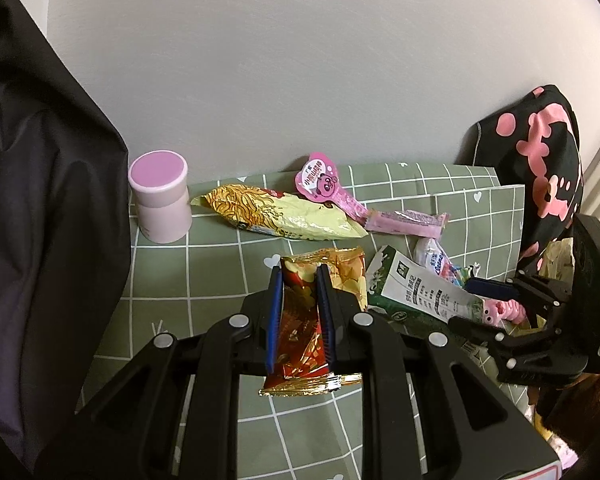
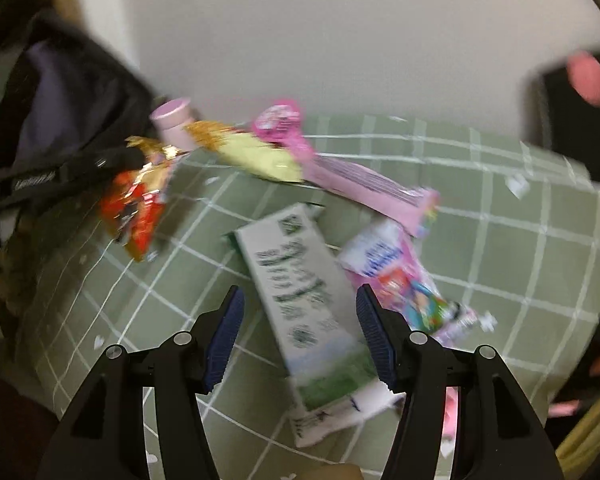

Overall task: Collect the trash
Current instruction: 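Grasp the white milk carton with the right tool while the left tool holds the red packet, then carry the red packet and milk carton into the yellow trash bag and release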

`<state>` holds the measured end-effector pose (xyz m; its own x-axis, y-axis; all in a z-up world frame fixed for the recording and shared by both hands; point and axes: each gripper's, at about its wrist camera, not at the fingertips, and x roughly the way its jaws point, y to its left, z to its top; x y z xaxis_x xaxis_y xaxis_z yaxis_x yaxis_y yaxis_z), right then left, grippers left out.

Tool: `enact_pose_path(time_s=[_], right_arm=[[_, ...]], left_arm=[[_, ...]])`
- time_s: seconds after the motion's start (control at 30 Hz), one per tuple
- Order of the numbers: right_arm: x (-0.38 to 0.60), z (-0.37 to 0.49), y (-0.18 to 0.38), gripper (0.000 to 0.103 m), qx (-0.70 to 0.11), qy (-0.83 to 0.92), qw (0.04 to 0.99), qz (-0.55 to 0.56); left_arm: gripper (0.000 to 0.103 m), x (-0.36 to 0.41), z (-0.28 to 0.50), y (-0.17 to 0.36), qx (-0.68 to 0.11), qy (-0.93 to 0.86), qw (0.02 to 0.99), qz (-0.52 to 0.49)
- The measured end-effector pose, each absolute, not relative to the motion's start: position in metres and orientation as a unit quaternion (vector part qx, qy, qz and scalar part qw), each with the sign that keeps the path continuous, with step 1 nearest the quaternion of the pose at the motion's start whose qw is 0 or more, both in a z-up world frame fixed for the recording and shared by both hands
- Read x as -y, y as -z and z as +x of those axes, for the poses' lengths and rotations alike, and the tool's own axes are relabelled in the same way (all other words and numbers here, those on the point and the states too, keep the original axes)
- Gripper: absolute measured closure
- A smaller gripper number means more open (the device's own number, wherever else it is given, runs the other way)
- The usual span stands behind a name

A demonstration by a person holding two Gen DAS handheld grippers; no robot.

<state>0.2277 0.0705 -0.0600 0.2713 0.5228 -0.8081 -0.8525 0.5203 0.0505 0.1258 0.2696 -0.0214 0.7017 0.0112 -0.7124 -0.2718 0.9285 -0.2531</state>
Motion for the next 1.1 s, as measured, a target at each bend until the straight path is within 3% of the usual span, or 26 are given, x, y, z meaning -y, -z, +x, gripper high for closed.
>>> enact_pose_path(time_s=[0.13, 0.27, 0.67, 0.87, 1.1], right_arm=[[-0.098, 0.225, 0.072, 0.049, -0.375, -0.441, 0.766, -0.280], [-0.104, 0.238, 0.072, 0.049, -0.376, -0.435, 0.769, -0.280], [-0.121, 0.276, 0.093, 0.043, -0.461, -0.460, 0.710, -0.269], [-0.101, 0.267, 0.079, 0.053, -0.437, -0.444, 0.751, -0.221], [-0.062, 0.256, 0.040, 0.053, -0.406, -0.414, 0.801, -0.151]], left_arm=[[0.087, -0.270, 0.120, 0.020, -0.378, -0.084, 0.906, -0.172], [0.087, -0.273, 0.110, 0.018, -0.376, -0.093, 0.905, -0.174], [0.087, -0.272, 0.097, 0.020, -0.380, -0.099, 0.903, -0.172], [0.087, -0.276, 0.099, 0.024, -0.382, -0.100, 0.901, -0.180], [0.087, -0.270, 0.107, 0.019, -0.373, -0.087, 0.905, -0.183]])
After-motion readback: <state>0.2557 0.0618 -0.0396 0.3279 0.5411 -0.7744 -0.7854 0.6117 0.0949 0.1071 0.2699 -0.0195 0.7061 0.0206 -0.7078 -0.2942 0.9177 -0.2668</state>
